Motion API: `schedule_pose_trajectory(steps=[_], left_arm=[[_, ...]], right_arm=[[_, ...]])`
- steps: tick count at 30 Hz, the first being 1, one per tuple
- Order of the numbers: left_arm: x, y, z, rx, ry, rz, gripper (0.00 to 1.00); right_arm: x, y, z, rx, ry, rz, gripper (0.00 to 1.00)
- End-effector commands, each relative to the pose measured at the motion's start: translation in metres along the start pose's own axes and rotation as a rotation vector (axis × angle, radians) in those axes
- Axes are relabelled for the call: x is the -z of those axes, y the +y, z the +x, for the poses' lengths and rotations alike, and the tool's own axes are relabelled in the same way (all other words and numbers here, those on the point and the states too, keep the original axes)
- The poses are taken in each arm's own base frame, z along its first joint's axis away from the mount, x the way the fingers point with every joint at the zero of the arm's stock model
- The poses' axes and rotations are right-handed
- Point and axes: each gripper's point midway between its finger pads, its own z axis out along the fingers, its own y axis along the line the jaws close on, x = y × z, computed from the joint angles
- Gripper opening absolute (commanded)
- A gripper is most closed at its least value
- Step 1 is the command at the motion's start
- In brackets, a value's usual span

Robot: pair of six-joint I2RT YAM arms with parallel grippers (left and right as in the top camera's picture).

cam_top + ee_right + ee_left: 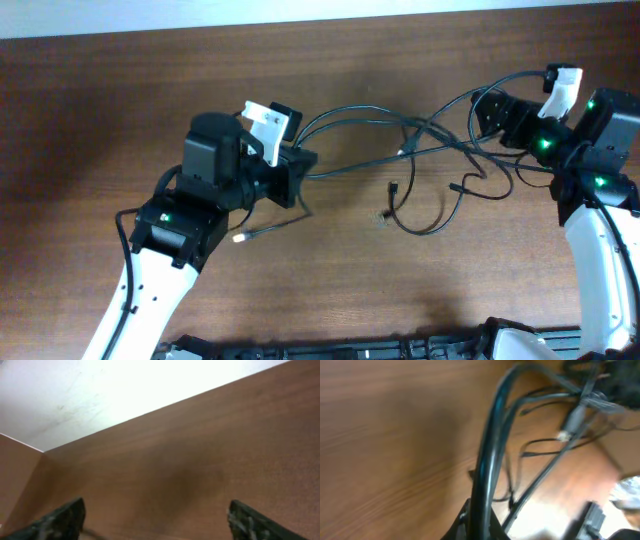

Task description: Untangle cables

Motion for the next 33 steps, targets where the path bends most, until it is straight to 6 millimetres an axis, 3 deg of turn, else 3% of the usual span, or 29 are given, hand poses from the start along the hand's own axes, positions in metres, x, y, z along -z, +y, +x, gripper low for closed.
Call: schedule_pose_trajectory(steps=[1,10,13,16,19,25,28,32,33], left_arm=[[0.013,0.033,-0.008,-0.039,-0.037,-0.195,0.0],[0.017,0.049,-0.009,-0.036,-0.046,-0.292,0.0],[0.026,0.073,-0.008,-0.029,-0.046,-0.44,0.0],[0.049,0.111,-0.001,-0.021,-0.029,-0.695,0.0],[0.069,0.13,0.001,-0.024,-0.023,-0.856,0.0],[0.052,0.113,0.004,-0.019,-0.009,-0.715,0.0],[0.044,0.104,0.002,-0.018,-0.014,-0.649,0.0],[0.038,0.086,-0.014,-0.031,-0.081,-0.541,0.0],[0.037,0.073,-0.026,-0.044,-0.128,-0.47,0.0]], right_arm=[[0.007,-0.02,-0.008,-0.064,-0.028,0.058,0.96],[0.008,-0.022,0.017,-0.14,0.068,0.066,0.99],[0.009,-0.023,0.027,-0.168,0.102,0.075,1.0],[0.009,-0.024,0.029,-0.177,0.112,0.076,1.0],[0.009,-0.02,0.03,-0.178,0.117,0.054,1.0],[0.009,-0.014,0.031,-0.18,0.124,0.022,1.0],[0.01,0.0,0.032,-0.169,0.14,-0.057,1.0],[0.013,0.023,0.035,-0.049,0.156,-0.201,0.99],[0.015,0.031,0.036,-0.005,0.157,-0.252,0.99]])
